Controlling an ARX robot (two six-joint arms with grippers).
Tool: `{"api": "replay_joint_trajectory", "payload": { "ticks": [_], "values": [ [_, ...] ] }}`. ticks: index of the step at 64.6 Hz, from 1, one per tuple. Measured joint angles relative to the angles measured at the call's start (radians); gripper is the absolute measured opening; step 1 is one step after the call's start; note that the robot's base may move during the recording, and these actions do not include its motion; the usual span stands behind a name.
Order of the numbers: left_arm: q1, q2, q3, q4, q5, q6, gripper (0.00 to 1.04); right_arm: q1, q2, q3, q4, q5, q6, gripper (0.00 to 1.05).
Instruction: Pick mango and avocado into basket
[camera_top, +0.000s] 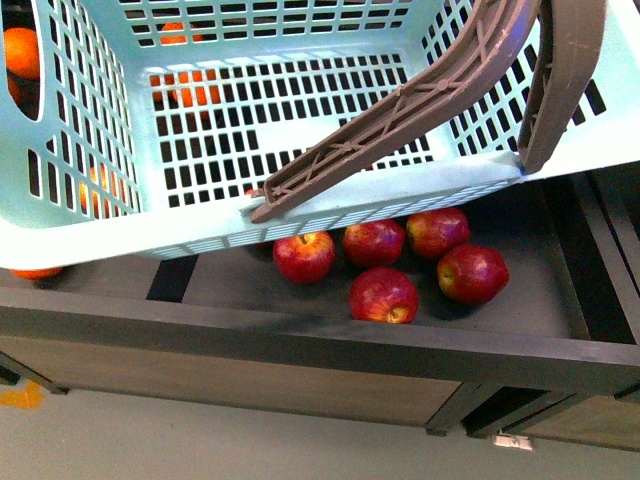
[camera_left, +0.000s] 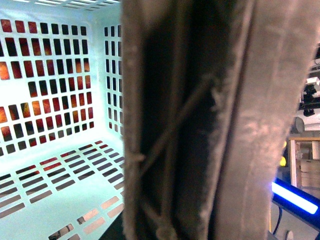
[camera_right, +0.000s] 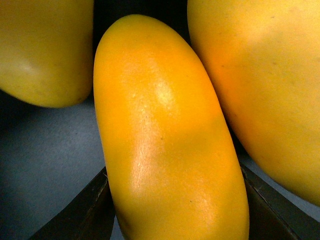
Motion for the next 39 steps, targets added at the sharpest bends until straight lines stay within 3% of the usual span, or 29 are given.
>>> {"api": "replay_joint_trajectory", "payload": {
  "ticks": [23, 39],
  "values": [
    [0.0, 0.0, 0.0, 0.0, 0.0, 0.0, 0.14, -0.047, -0.381, -0.383, 0.195, -0.164, -0.108, 0.58],
    [0.0, 0.0, 0.0, 0.0, 0.0, 0.0, 0.14, -0.023, -0.753, -0.693, 0.197, -0.324, -0.159, 0.58]
  ]
}}
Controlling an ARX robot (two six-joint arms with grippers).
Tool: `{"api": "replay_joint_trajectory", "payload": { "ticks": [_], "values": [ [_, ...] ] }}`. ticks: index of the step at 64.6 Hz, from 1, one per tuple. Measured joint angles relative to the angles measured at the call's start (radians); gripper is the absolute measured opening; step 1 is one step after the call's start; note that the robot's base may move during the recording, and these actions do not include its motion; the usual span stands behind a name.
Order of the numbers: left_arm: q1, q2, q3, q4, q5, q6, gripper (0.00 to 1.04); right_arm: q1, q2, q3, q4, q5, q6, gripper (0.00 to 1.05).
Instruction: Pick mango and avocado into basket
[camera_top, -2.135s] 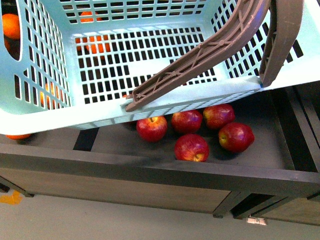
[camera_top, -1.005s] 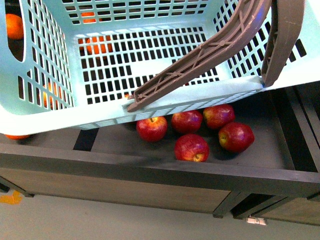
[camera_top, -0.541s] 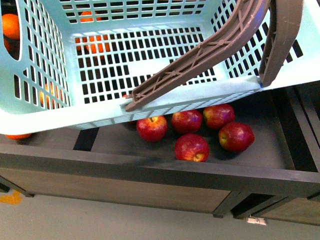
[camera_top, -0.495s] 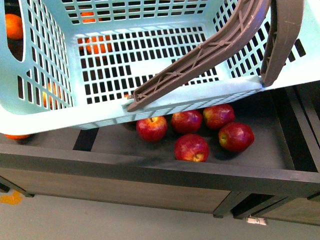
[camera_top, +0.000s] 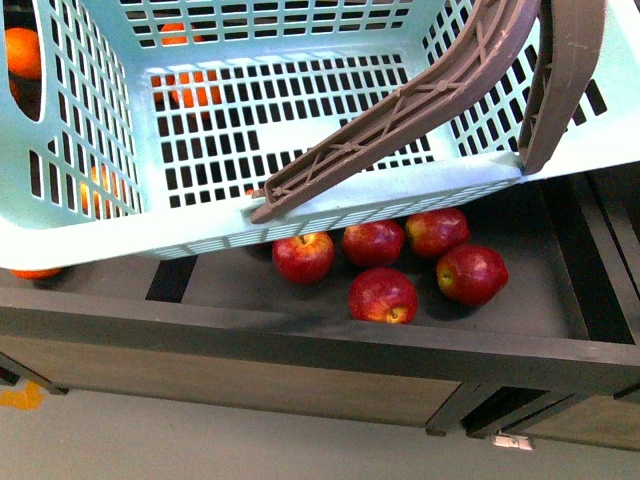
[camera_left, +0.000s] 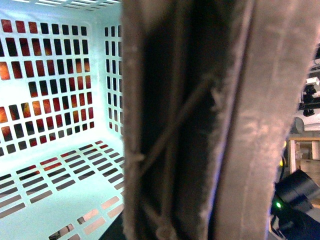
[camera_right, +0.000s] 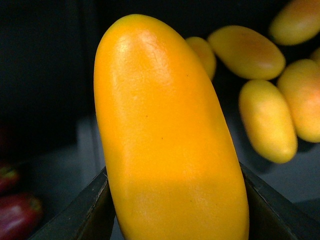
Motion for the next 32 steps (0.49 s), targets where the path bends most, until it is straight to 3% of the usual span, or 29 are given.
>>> {"api": "replay_joint_trajectory", "payload": {
  "ticks": [12, 23, 32],
  "values": [
    [0.0, 0.0, 0.0, 0.0, 0.0, 0.0, 0.14, 0.077, -0.353, -0.145, -0.085, -0.099, 0.012, 0.58],
    [0.0, 0.0, 0.0, 0.0, 0.0, 0.0, 0.14, 0.179, -0.601, -0.183, -0.135, -0.093, 0.05, 0.58],
    [0.0, 0.0, 0.0, 0.0, 0.0, 0.0, 0.14, 0.324, -0.738, -0.206, -0.164, -0.05, 0.126, 0.58]
  ]
}}
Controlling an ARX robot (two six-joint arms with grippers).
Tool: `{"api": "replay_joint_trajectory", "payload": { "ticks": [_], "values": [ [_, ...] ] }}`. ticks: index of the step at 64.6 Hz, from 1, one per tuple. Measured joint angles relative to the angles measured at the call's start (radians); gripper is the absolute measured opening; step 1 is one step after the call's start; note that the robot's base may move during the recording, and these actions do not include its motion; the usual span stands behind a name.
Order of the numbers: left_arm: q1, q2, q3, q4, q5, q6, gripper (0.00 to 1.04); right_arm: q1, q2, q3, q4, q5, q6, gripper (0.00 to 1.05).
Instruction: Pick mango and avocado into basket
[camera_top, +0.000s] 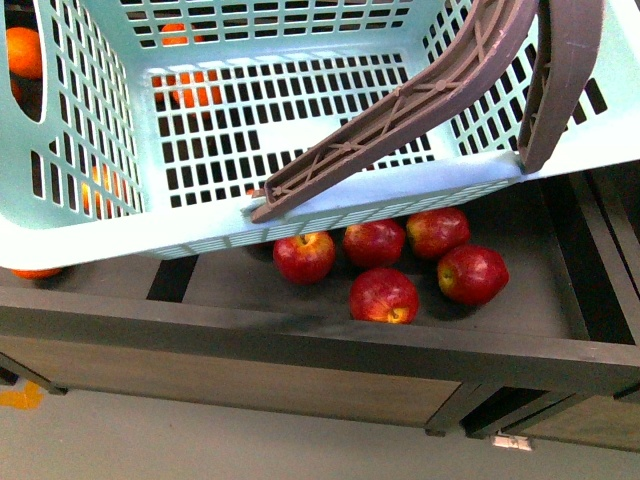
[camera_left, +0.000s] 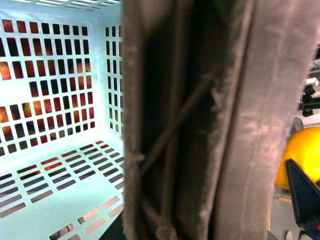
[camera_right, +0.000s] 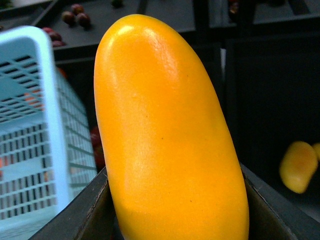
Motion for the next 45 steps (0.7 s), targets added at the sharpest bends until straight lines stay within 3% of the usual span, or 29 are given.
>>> {"api": "replay_joint_trajectory", "payload": {
  "ticks": [21, 43, 45],
  "values": [
    [0.0, 0.0, 0.0, 0.0, 0.0, 0.0, 0.14, 0.405, 0.039, -0.038, 0.063, 0.232, 0.099, 0.58],
    [0.0, 0.0, 0.0, 0.0, 0.0, 0.0, 0.14, 0.579, 0.139, 0.03, 0.085, 0.336, 0.154, 0.58],
    [0.0, 0.0, 0.0, 0.0, 0.0, 0.0, 0.14, 0.587, 0.144, 0.031, 0.088, 0.34, 0.155, 0.61]
  ]
}}
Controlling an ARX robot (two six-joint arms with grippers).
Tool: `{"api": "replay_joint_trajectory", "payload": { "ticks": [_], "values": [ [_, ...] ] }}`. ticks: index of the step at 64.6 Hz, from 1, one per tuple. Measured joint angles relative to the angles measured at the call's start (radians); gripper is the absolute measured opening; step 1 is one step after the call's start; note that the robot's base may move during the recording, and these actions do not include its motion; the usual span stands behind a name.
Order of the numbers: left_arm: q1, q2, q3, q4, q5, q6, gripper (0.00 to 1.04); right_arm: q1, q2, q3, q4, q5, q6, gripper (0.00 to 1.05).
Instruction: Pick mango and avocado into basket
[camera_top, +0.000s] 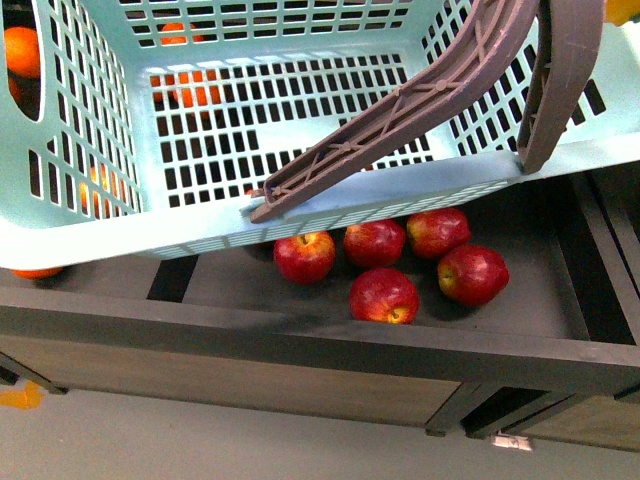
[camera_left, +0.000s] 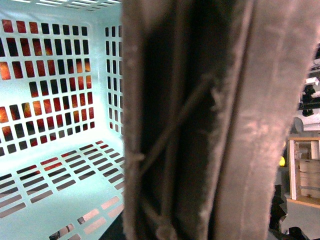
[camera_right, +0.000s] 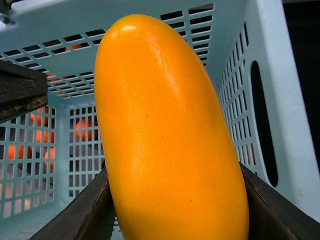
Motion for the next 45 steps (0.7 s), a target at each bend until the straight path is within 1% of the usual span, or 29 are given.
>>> {"api": "replay_joint_trajectory", "payload": {
  "ticks": [3, 7, 10, 11, 14, 15, 18, 22, 33, 34, 35, 40, 42, 45],
  "values": [
    [0.0, 0.0, 0.0, 0.0, 0.0, 0.0, 0.14, 0.008, 0.005, 0.002, 0.001, 0.003, 0.003, 0.67],
    [0.0, 0.0, 0.0, 0.0, 0.0, 0.0, 0.14, 0.019, 0.014, 0.004, 0.003, 0.018, 0.007, 0.77],
    [0.0, 0.0, 0.0, 0.0, 0.0, 0.0, 0.14, 0.023, 0.019, 0.005, 0.004, 0.028, 0.008, 0.82],
    [0.0, 0.0, 0.0, 0.0, 0.0, 0.0, 0.14, 0.024, 0.022, 0.005, 0.004, 0.034, 0.01, 0.86],
    [0.0, 0.0, 0.0, 0.0, 0.0, 0.0, 0.14, 0.024, 0.023, 0.006, 0.004, 0.046, 0.012, 0.91],
    [0.0, 0.0, 0.0, 0.0, 0.003, 0.003, 0.14, 0.024, 0.024, 0.006, 0.004, 0.053, 0.015, 0.94],
    [0.0, 0.0, 0.0, 0.0, 0.006, 0.0, 0.14, 0.022, 0.024, 0.006, 0.005, 0.067, 0.022, 0.98],
    [-0.001, 0.001, -0.003, 0.0, -0.008, 0.003, 0.14, 0.012, 0.019, 0.005, 0.006, 0.088, 0.022, 0.96],
    [0.002, 0.001, -0.003, 0.0, -0.006, 0.003, 0.14, -0.039, -0.016, -0.005, 0.015, 0.146, 0.032, 0.96],
    [0.002, 0.001, -0.003, 0.0, -0.004, 0.004, 0.14, -0.038, -0.016, -0.012, 0.035, 0.165, 0.021, 0.95],
    [0.002, 0.001, -0.003, 0.0, -0.005, 0.004, 0.14, -0.035, -0.017, -0.034, 0.101, 0.214, -0.002, 0.91],
    [0.001, 0.001, -0.003, 0.0, -0.003, 0.006, 0.14, -0.038, -0.031, -0.137, 0.34, 0.338, -0.09, 0.8],
    [0.0, 0.001, -0.003, 0.0, -0.002, 0.006, 0.14, -0.044, -0.04, -0.169, 0.392, 0.347, -0.104, 0.76],
    [0.001, 0.001, -0.003, 0.0, 0.004, 0.004, 0.14, -0.064, -0.069, -0.239, 0.48, 0.352, -0.141, 0.68]
  ]
}}
